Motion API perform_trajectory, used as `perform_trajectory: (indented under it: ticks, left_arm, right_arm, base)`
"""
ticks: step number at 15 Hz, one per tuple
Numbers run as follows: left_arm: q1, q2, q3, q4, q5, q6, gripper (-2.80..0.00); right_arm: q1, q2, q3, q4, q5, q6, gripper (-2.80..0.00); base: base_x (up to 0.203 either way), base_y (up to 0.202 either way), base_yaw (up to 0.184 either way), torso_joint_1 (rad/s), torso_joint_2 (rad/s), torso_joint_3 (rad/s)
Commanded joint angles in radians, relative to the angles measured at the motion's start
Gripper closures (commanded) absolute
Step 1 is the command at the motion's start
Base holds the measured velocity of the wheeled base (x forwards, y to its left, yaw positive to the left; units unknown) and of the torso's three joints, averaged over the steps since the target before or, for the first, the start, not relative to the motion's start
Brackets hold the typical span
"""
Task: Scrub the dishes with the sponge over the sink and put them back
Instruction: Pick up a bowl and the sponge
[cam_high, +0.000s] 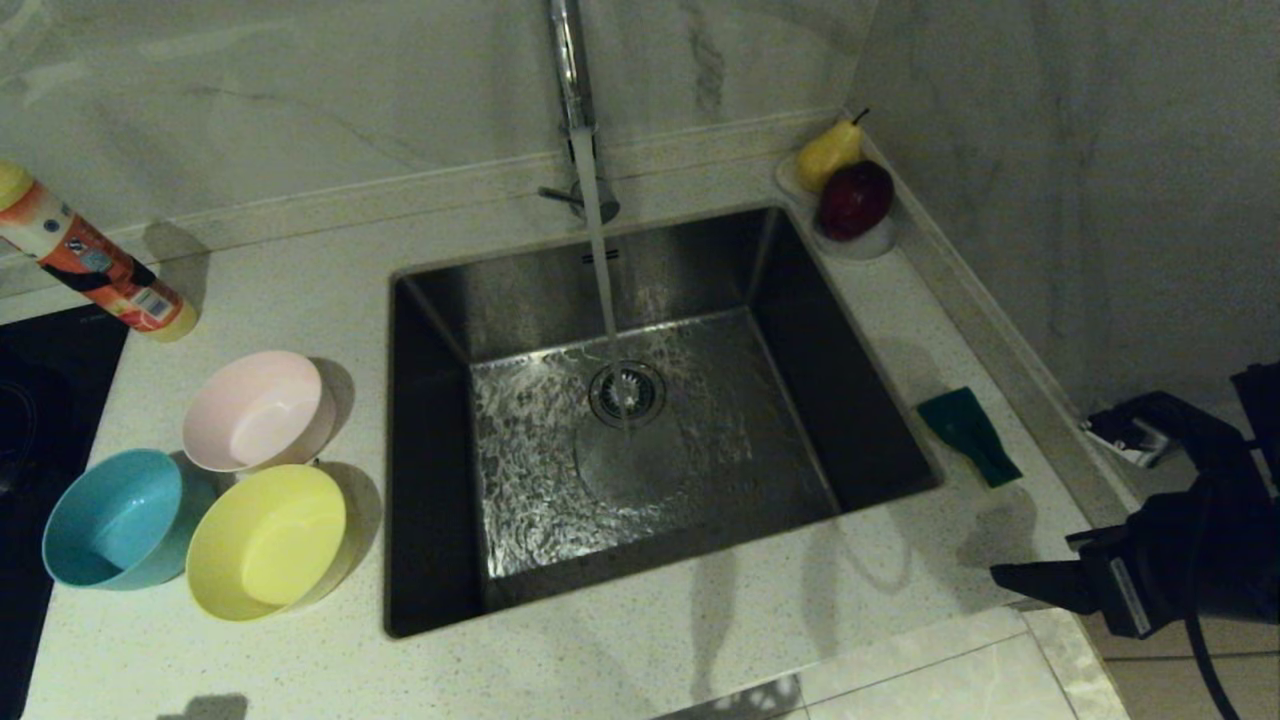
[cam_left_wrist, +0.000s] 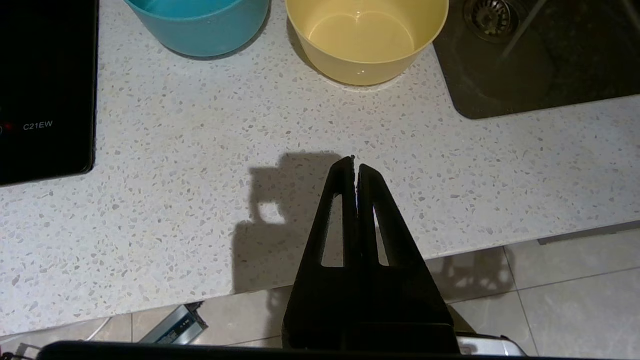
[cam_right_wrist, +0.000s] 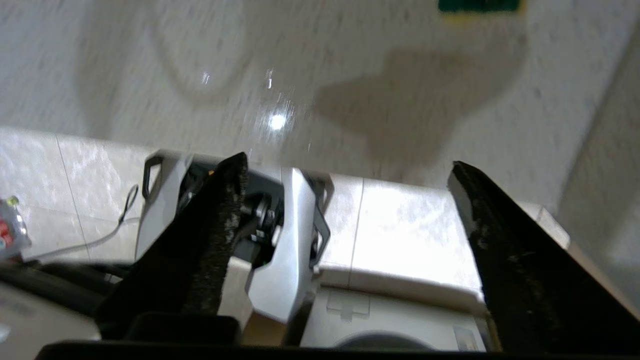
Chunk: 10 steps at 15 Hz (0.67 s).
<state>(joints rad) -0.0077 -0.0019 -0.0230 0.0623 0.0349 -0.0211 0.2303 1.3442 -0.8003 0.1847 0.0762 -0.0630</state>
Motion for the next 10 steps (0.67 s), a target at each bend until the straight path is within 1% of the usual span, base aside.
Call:
perform_trajectory:
  ticks: [1, 3, 6, 10]
  left_arm:
    - [0.0, 0.0, 0.0, 0.001, 0.0, 0.0, 0.0]
    - [0.0, 0.0, 0.0, 0.0, 0.0, 0.0, 0.0]
    - [0.0, 0.0, 0.0, 0.0, 0.0, 0.0, 0.0]
    - [0.0, 0.0, 0.0, 0.001, 0.0, 0.0, 0.0]
  right_arm:
    - [-0.03, 0.056, 0.033, -0.102, 0.019, -0.01, -2.8]
    - [-0.059, 0.082, 0.032, -0.133, 0.044, -0.021, -2.8]
    - [-0.088, 0.107, 0.014, -0.137, 0.083, -0.055, -2.8]
    - [-0.1, 0.116, -0.018, -0.137, 0.112, -0.077, -2.8]
  base:
    - [0.0, 0.0, 0.0, 0.0, 0.0, 0.0]
    - [0.0, 0.0, 0.0, 0.0, 0.0, 0.0]
    - [0.0, 0.0, 0.0, 0.0, 0.0, 0.0]
    - [0.0, 0.0, 0.0, 0.0, 0.0, 0.0]
